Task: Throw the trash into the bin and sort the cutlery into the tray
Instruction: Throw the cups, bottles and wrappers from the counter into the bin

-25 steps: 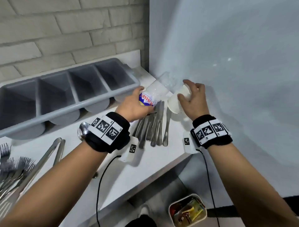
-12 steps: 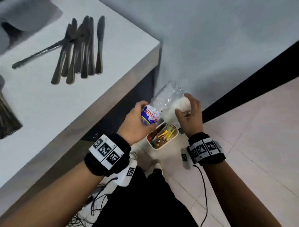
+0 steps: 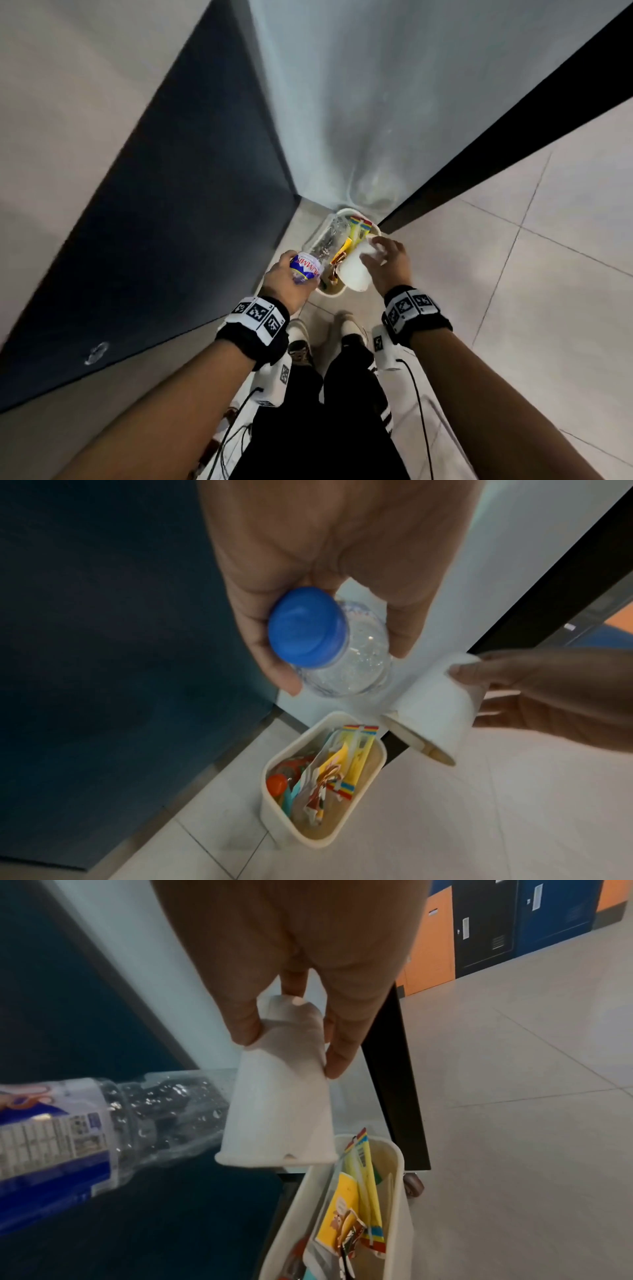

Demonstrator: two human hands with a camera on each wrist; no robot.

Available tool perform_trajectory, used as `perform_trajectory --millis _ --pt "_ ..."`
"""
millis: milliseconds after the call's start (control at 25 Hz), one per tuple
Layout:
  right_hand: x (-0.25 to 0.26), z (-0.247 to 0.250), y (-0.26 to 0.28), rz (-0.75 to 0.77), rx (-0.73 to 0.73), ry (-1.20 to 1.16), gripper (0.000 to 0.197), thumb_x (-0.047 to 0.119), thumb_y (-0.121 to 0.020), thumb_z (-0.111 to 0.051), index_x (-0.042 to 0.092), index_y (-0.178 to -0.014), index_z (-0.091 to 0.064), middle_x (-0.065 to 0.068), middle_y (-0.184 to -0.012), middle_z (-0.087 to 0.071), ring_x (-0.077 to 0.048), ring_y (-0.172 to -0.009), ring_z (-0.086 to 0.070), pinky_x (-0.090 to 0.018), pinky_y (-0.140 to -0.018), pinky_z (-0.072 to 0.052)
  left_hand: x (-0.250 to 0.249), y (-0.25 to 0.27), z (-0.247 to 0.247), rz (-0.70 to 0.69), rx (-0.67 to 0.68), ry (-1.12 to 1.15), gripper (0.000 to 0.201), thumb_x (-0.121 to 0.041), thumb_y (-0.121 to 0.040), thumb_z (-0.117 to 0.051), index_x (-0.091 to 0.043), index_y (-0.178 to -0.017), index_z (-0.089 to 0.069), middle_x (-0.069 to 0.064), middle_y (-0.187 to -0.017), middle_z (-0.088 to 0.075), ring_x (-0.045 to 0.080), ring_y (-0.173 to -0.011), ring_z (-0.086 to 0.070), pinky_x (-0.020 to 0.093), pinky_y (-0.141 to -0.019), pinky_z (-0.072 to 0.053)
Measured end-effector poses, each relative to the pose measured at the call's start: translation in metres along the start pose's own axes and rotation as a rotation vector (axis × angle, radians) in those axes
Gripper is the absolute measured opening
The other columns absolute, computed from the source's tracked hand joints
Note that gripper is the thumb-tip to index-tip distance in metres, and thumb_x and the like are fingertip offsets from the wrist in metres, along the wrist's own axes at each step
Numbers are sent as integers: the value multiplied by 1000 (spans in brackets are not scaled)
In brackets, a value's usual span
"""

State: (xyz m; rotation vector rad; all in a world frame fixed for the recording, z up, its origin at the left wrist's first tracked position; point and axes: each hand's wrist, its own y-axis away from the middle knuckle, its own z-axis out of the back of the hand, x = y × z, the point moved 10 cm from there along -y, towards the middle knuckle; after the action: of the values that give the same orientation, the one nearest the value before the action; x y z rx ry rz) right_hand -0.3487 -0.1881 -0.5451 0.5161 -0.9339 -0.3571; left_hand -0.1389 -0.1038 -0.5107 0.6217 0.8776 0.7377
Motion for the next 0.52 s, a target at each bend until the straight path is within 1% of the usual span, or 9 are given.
perform_trajectory --millis 40,80,160,280,320,400,440,520 --pt "-14 -11 -16 -15 -7 3 35 7 -79 -67 6 -115 -62 -20 -130 -46 -35 -108 -55 -26 -87 -44 9 -22 -15 -6 18 -3 70 -27 -78 -71 -23 -139 -39 11 -122 -63 27 -108 -62 26 -95 -47" --pt "-23 -18 -28 -23 -6 8 36 9 -80 -67 8 -116 -62 -19 -131 -45 -35 -109 -55 -27 -88 -44 17 -37 -27 -14 30 -2 72 -28 -77 -71 -27 -141 -36 11 -122 -63 27 -107 -63 26 -97 -48" --pt "-46 -33 -60 -12 -29 1 36 11 -82 -66 10 -117 -61 -17 -131 -45 -34 -109 -55 -24 -86 -42 28 -80 -54 -42 41 -20 75 -31 -77 -71 -34 -142 -33 10 -123 -62 27 -107 -63 33 -100 -49" --pt "-83 -54 -106 -3 -77 -14 36 11 -81 -67 9 -116 -61 -14 -130 -50 -33 -108 -56 -28 -87 -43 41 -137 -89 -97 20 -49 69 -31 -81 -67 -34 -143 -36 8 -127 -56 26 -107 -62 32 -100 -48" --pt "-93 -63 -119 1 -74 -7 36 11 -80 -67 9 -116 -61 -13 -129 -52 -31 -106 -56 -28 -85 -43 46 -151 -102 -103 18 -52 68 -30 -82 -67 -33 -143 -36 8 -129 -54 26 -108 -62 32 -101 -47" --pt "-108 -80 -137 8 -70 20 35 14 -80 -68 11 -115 -62 -9 -127 -57 -27 -102 -55 -22 -81 -38 52 -175 -120 -115 12 -69 67 -31 -83 -65 -34 -143 -35 8 -133 -51 25 -111 -60 30 -102 -46" --pt "-117 -89 -145 3 -78 19 36 15 -80 -69 11 -115 -62 -9 -128 -58 -26 -105 -55 -20 -81 -36 55 -187 -130 -128 3 -114 67 -34 -84 -63 -36 -144 -33 7 -136 -49 24 -113 -57 28 -101 -46" --pt "-134 -104 -155 -57 -106 -5 40 14 -80 -70 8 -118 -61 -10 -135 -50 -27 -113 -54 -20 -88 -39 55 -204 -141 -158 -35 -335 67 -44 -86 -56 -40 -145 -26 0 -142 -44 25 -119 -46 31 -97 -43"
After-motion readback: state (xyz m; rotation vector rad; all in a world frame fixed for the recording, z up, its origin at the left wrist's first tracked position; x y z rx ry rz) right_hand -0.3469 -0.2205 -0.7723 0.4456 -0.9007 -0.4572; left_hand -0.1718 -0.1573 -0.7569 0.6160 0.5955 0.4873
